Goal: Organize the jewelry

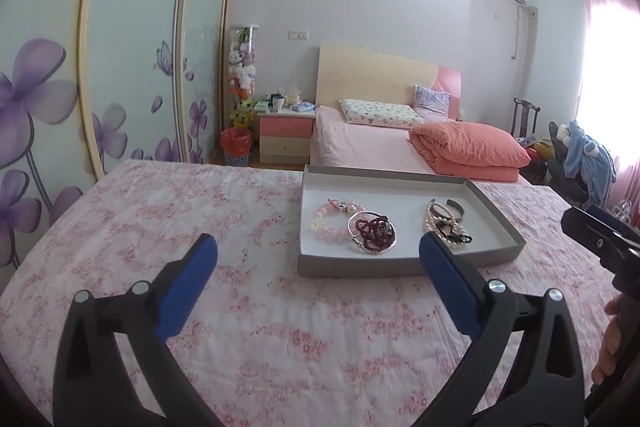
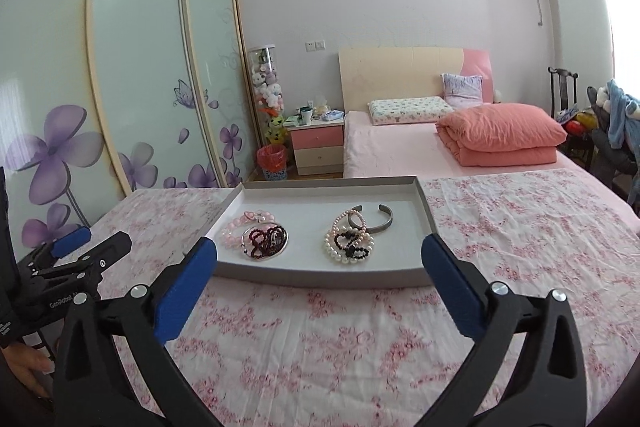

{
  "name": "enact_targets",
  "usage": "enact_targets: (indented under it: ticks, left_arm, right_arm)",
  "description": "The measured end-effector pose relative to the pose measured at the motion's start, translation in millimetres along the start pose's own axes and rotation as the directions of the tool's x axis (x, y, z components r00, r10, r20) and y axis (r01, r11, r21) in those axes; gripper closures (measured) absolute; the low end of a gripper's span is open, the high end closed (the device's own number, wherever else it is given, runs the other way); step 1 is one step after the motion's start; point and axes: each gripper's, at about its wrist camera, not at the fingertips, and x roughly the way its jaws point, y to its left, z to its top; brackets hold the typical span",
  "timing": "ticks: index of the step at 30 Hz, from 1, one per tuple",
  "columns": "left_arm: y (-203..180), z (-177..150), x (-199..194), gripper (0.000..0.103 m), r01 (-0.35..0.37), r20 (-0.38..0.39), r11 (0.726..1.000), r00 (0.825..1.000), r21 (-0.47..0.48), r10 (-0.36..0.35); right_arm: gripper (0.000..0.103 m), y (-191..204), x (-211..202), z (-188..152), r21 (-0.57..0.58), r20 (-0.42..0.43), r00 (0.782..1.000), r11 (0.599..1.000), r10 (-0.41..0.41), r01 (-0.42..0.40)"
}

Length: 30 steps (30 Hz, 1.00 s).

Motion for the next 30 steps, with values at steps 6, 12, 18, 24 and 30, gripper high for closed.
enact_targets:
  ticks: [6, 12, 18, 24, 30]
  left_arm:
    - [-13.3, -10.6, -16.5, 0.004, 0.007, 0.032, 0.998, 0.999, 0.069, -0.009]
    - [-21.4, -16.7, -25.7, 0.004, 0.004, 0.058, 0.996, 0.998, 0.088, -0.009]
    - [-21.3, -17.9, -27.2, 0.004, 0.010, 0.060, 0.996, 0.998, 0.083, -0.015]
    - [-21.6, -18.9, -27.8, 0.004, 0.015, 0.054, 0.996, 0.998, 0.088, -0.020]
    - [-22.9, -19.1, -27.8, 0.004, 0.013, 0.054, 0.996, 0.998, 0.086, -0.018]
  right_arm:
    - [0.002, -2.9, -9.9, -12.9, 0.013, -0.004, 1.000, 1.000, -0.016, 0.016]
    - [0.002, -3.6, -17.1, -22.1, 0.006, -0.002, 1.000, 1.000, -0.018, 0.018]
    - [0.002, -1.8, -19.5, -25.5, -0.004, 0.007, 1.000, 1.000, -0.011, 0.011]
    - [0.002, -2.2, -19.1, -26.8, -0.003, 0.005, 1.000, 1.000, -0.009, 0.009]
    - [0.002, -2.4, -18.6, -27.1, -0.005, 0.005, 1.000, 1.000, -0.009, 0.009]
